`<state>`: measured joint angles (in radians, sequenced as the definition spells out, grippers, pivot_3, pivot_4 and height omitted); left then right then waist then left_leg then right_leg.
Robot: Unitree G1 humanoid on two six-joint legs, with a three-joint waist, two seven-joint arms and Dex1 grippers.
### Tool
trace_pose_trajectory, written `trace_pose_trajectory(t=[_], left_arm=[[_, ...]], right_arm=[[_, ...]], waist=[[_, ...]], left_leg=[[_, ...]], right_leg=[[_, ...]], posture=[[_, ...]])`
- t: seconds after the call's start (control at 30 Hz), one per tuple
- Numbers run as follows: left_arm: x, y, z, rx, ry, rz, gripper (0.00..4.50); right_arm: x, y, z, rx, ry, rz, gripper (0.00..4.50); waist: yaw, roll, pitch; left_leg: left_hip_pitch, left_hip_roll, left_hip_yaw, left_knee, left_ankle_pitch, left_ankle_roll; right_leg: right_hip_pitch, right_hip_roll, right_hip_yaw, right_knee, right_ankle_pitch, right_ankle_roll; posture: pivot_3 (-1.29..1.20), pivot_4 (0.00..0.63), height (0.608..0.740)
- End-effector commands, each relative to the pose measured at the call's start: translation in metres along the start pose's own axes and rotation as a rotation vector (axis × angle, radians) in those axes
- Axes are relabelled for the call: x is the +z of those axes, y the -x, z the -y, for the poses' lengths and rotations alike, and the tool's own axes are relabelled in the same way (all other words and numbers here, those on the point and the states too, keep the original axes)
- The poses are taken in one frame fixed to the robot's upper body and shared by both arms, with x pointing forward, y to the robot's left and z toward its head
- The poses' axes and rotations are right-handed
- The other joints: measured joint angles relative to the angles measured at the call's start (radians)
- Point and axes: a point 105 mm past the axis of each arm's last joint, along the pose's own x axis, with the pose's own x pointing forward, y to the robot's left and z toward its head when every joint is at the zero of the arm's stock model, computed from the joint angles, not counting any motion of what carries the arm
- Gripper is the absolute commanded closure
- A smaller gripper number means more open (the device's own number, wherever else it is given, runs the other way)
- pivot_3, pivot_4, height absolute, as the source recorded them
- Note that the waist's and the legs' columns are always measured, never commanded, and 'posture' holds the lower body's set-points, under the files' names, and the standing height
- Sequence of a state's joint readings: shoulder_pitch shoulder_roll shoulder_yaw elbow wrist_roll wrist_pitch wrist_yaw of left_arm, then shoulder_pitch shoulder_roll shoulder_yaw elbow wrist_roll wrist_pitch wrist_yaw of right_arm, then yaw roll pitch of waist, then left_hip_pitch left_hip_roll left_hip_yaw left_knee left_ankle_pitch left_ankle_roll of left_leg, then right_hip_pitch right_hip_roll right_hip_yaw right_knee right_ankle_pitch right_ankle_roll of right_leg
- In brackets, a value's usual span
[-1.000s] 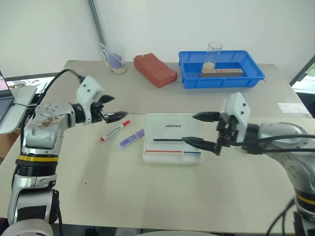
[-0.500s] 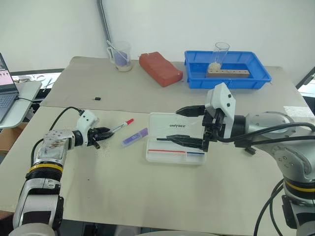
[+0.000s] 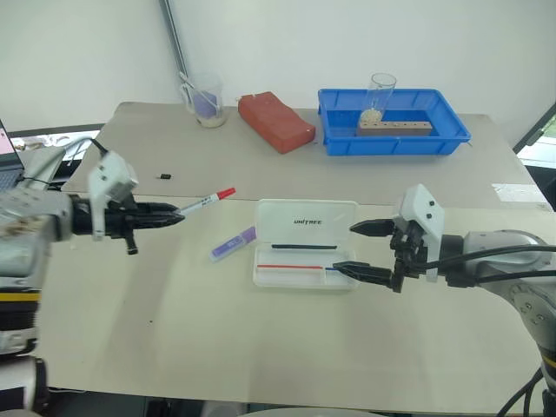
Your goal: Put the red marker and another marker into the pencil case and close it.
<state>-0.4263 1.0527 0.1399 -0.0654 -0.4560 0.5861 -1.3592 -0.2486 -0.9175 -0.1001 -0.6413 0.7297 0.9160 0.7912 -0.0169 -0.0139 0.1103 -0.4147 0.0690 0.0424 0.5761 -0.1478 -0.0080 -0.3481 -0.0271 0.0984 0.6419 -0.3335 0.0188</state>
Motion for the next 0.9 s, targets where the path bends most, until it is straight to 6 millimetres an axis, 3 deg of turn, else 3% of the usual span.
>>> trace_pose_trajectory(t=[0.03,0.1,0.2,0.27,0.33,0.43,0.67,0.9], left_arm=[[0.000,-0.011,0.037,-0.213,-0.060,-0.071,4.32],[0.000,-0.031,0.044,-0.262,-0.137,-0.079,4.32],[0.009,-0.075,0.028,-0.182,-0.254,-0.018,4.32],[0.026,-0.105,0.020,-0.143,-0.288,0.064,4.32],[0.036,-0.128,0.026,-0.176,-0.304,0.108,4.32],[0.028,-0.155,0.038,-0.239,-0.330,0.101,4.32],[0.013,-0.181,0.054,-0.284,-0.328,0.062,4.32],[0.008,-0.197,0.052,-0.244,-0.364,0.048,4.32]], right_arm=[[0.008,0.008,0.002,-0.028,0.065,0.025,0.00],[0.007,0.008,0.004,-0.034,0.066,0.025,0.00],[0.008,0.008,0.004,-0.041,0.071,0.029,0.00],[0.008,0.007,0.004,-0.049,0.074,0.030,0.00],[0.009,0.007,0.004,-0.062,0.074,0.033,0.00],[0.008,0.008,0.005,-0.085,0.067,0.031,0.00],[0.002,0.011,0.005,-0.133,0.049,0.018,0.00],[-0.002,0.012,-0.001,-0.141,0.038,0.018,0.00]], waist=[[-0.002,0.003,0.002],[0.001,0.003,0.002],[0.022,0.003,0.002],[0.028,-0.001,0.001],[0.028,-0.003,0.000],[0.021,-0.001,-0.001],[0.012,0.001,-0.001],[0.015,0.001,-0.001]], left_leg=[[0.003,0.000,0.001,0.000,0.000,0.000],[0.006,0.000,0.002,-0.001,0.000,0.000],[0.004,0.000,0.001,0.000,0.000,0.000],[0.001,0.000,0.001,0.001,0.000,0.000],[-0.006,0.000,-0.001,0.008,0.000,0.001],[-0.011,0.000,-0.001,0.014,-0.002,0.004],[-0.008,0.000,-0.005,0.013,-0.002,0.005],[-0.009,-0.001,-0.005,0.014,-0.002,0.005]], right_leg=[[0.000,0.000,0.000,0.000,-0.001,-0.001],[-0.001,0.000,0.001,0.001,-0.002,-0.003],[-0.002,0.000,-0.001,0.002,-0.002,-0.003],[-0.002,0.001,0.000,0.002,-0.002,-0.002],[-0.001,0.003,-0.001,0.002,-0.001,-0.001],[-0.002,0.002,0.002,0.000,0.001,0.002],[-0.002,0.005,0.002,0.003,0.001,0.002],[-0.001,0.005,0.002,0.003,0.000,0.002]], posture=[[0.00,0.150,0.740],[0.00,0.150,0.740],[0.00,0.150,0.740],[0.00,0.150,0.740],[0.00,0.150,0.740],[0.00,0.150,0.740],[0.00,0.150,0.740],[0.00,0.150,0.740]])
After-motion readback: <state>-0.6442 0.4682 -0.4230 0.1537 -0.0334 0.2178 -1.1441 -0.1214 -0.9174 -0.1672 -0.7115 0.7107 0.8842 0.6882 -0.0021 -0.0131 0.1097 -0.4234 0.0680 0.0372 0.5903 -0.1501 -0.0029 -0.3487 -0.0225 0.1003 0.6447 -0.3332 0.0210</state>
